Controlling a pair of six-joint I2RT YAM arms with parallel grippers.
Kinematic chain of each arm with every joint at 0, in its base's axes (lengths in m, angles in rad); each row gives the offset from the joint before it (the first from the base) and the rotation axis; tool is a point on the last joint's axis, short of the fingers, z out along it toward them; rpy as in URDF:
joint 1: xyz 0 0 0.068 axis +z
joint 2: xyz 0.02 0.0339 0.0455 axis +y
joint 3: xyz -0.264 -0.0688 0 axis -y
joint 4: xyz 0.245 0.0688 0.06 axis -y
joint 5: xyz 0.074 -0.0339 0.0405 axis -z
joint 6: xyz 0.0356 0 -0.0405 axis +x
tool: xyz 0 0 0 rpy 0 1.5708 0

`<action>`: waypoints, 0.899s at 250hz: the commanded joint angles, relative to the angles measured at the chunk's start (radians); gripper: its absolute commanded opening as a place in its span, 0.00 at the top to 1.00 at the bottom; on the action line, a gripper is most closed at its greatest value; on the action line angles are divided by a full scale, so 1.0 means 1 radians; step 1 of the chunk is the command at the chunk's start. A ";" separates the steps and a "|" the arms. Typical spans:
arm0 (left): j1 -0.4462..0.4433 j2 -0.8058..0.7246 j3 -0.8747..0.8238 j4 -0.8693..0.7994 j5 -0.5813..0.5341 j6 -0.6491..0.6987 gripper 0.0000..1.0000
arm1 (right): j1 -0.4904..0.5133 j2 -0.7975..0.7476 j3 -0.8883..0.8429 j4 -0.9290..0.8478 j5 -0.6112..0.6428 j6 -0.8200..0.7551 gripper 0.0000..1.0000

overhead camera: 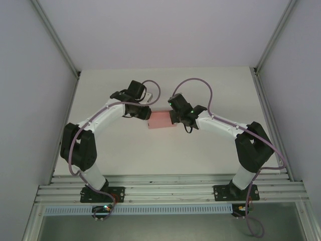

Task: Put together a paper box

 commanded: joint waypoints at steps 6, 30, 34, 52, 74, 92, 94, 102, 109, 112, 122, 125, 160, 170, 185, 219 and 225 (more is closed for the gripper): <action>-0.008 -0.026 0.014 -0.040 -0.034 -0.006 0.70 | 0.010 0.031 -0.038 -0.148 -0.009 -0.001 1.00; -0.007 -0.030 0.018 -0.040 -0.039 0.000 0.69 | 0.010 0.030 -0.040 -0.150 -0.007 -0.003 1.00; -0.007 -0.031 0.019 -0.040 -0.036 0.000 0.68 | 0.009 0.030 -0.040 -0.150 -0.007 -0.004 1.00; -0.008 -0.037 0.023 -0.039 -0.027 0.003 0.67 | 0.010 0.031 -0.037 -0.152 -0.006 -0.004 1.00; -0.006 -0.048 0.024 -0.036 -0.033 0.010 0.65 | 0.008 0.029 -0.037 -0.153 -0.005 -0.005 1.00; -0.006 -0.059 0.023 -0.036 -0.032 0.017 0.65 | 0.010 0.031 -0.036 -0.153 -0.007 -0.003 1.00; -0.005 -0.060 0.023 -0.037 -0.034 0.017 0.65 | 0.010 0.030 -0.035 -0.154 -0.008 -0.004 1.00; -0.004 -0.067 0.022 -0.035 -0.033 0.015 0.65 | 0.009 0.031 -0.036 -0.155 -0.007 -0.004 1.00; -0.001 -0.072 0.018 -0.032 -0.030 0.016 0.65 | 0.010 0.031 -0.036 -0.156 -0.008 -0.002 1.00; -0.002 -0.075 0.016 -0.031 -0.028 0.017 0.65 | 0.010 0.030 -0.036 -0.155 -0.008 -0.003 1.00; 0.000 -0.083 0.011 -0.026 -0.026 0.017 0.64 | 0.010 0.031 -0.035 -0.153 -0.009 -0.003 1.00; 0.002 -0.084 0.008 -0.022 -0.024 0.017 0.64 | 0.009 0.030 -0.036 -0.154 -0.008 -0.003 1.00; 0.009 -0.086 -0.007 -0.015 -0.031 0.023 0.65 | 0.010 0.031 -0.031 -0.155 -0.011 -0.001 1.00; 0.012 -0.080 -0.009 -0.016 -0.036 0.026 0.68 | 0.010 0.031 -0.031 -0.154 -0.012 -0.003 1.00; 0.016 -0.069 -0.008 -0.019 -0.029 0.026 0.69 | 0.009 0.031 -0.033 -0.153 -0.014 -0.005 1.00; 0.017 -0.064 -0.013 -0.002 -0.011 0.034 0.74 | 0.010 0.030 -0.031 -0.154 -0.015 -0.005 1.00; 0.018 -0.064 -0.012 0.000 -0.012 0.032 0.74 | 0.010 0.031 -0.031 -0.154 -0.016 -0.005 1.00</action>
